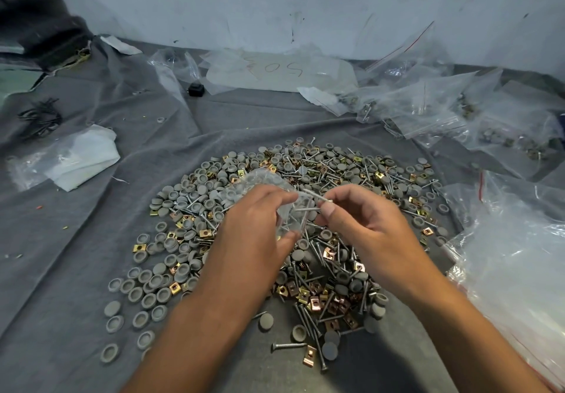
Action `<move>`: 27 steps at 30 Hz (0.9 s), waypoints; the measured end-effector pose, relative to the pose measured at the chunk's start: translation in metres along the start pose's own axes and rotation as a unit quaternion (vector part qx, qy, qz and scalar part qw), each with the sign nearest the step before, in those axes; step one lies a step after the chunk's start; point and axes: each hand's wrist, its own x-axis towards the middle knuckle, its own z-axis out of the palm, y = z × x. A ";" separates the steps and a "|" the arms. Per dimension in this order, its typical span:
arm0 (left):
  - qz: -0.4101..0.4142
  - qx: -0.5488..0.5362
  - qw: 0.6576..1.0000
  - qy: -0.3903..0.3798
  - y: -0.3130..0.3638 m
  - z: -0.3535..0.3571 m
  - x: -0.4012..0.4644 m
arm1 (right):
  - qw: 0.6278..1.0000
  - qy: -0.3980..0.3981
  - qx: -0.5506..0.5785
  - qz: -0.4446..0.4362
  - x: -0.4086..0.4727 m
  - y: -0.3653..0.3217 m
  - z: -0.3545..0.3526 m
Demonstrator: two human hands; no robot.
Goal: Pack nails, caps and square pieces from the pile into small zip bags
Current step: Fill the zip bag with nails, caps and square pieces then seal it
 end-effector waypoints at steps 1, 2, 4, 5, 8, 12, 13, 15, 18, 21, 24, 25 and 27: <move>0.000 0.000 1.000 0.001 0.000 0.000 0.000 | 1.000 -0.005 -0.002 -0.004 0.001 -0.001 0.004; 0.001 0.000 1.000 0.001 0.000 0.000 0.001 | 1.000 -0.006 -0.019 -0.009 0.002 0.000 0.008; 0.000 -0.002 1.000 0.002 -0.001 0.000 0.001 | 0.997 0.003 -0.070 -0.019 0.003 0.002 0.015; -0.002 -0.001 1.000 0.003 -0.001 -0.001 0.001 | 0.996 0.011 -0.084 -0.019 0.003 0.003 0.016; -0.007 -0.004 1.000 0.009 -0.003 -0.002 0.001 | 0.996 0.020 -0.086 -0.012 0.003 0.005 0.014; -0.002 -0.003 1.000 0.012 0.000 -0.003 0.001 | 0.994 0.024 -0.103 -0.019 0.003 0.006 0.014; -0.001 -0.002 1.000 0.012 0.000 -0.003 0.001 | 0.994 0.026 -0.103 -0.020 0.003 0.006 0.016; -0.001 -0.004 1.000 0.013 0.001 -0.003 0.000 | 0.995 0.032 -0.095 -0.020 0.003 0.007 0.018; 0.000 -0.011 1.000 0.015 0.000 -0.003 0.000 | 0.994 0.052 -0.094 -0.034 0.003 0.008 0.014; 0.002 -0.008 1.000 0.017 0.001 -0.004 0.001 | 0.990 0.071 -0.108 -0.048 0.001 0.006 0.008; 0.003 -0.002 1.000 0.019 0.002 -0.003 0.000 | 0.982 0.074 -0.157 -0.077 0.001 0.006 0.006; 0.003 -0.001 1.000 0.020 0.002 -0.003 0.000 | 0.975 0.073 -0.187 -0.091 0.002 0.006 0.007; 0.007 0.002 1.000 0.019 0.003 -0.003 0.000 | 0.959 0.066 -0.249 -0.116 0.004 0.007 0.012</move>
